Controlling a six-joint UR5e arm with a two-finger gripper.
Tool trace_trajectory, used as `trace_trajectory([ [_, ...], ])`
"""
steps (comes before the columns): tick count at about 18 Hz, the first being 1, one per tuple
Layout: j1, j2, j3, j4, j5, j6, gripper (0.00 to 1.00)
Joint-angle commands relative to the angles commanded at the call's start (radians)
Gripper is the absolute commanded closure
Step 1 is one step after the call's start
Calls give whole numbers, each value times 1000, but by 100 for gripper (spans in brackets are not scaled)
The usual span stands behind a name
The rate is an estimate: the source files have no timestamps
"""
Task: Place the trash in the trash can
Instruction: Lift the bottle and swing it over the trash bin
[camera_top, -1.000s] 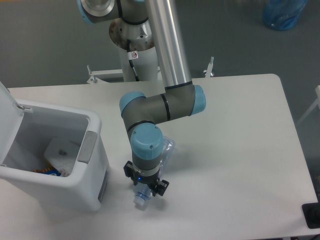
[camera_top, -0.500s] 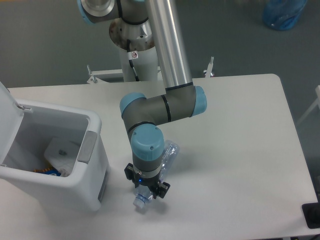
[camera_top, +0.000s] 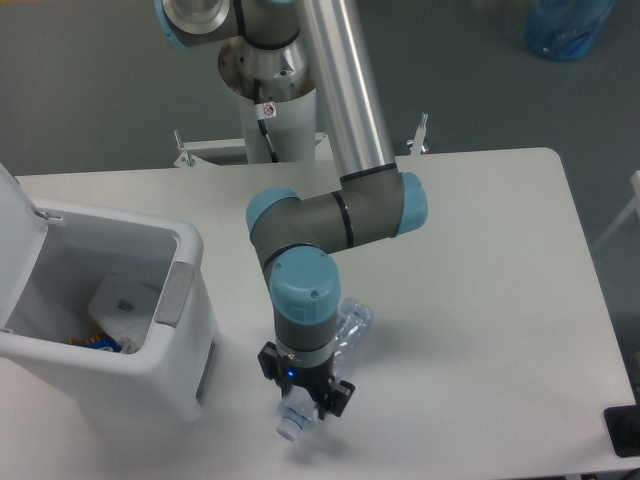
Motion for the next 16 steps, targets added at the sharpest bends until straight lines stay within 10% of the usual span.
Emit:
trace_trajectory([
  [16, 38, 58, 212, 5, -271, -222, 35],
])
